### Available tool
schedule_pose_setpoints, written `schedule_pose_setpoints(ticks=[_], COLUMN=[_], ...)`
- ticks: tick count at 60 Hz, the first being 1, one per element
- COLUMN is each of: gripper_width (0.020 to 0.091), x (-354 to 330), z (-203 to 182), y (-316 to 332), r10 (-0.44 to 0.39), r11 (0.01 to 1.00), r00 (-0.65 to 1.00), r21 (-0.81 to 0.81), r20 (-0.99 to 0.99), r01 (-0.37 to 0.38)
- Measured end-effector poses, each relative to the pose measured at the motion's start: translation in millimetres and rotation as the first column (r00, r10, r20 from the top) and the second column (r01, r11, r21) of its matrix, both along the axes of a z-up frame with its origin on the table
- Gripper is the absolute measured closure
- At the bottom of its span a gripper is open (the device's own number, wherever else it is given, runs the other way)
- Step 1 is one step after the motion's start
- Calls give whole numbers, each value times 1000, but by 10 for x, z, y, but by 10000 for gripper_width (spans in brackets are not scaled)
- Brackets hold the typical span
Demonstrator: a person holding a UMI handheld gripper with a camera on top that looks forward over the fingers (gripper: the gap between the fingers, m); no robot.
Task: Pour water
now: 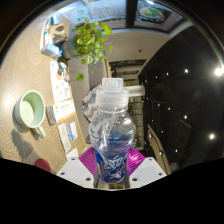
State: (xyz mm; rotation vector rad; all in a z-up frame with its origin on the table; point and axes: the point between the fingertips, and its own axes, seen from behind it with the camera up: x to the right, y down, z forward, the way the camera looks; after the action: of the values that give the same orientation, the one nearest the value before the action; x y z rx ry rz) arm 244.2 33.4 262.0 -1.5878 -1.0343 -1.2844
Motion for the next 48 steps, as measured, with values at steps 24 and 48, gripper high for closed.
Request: schedule_pose_setpoints(ticks=[24,48], gripper_width=[757,753], x=[540,706], z=[-613,-1796], y=[-488,-423], r10=[-103,-171], r11=[987,977], r00=[324,63], r21=[-56,-161], r20=[-941,-983], r01=[151,137])
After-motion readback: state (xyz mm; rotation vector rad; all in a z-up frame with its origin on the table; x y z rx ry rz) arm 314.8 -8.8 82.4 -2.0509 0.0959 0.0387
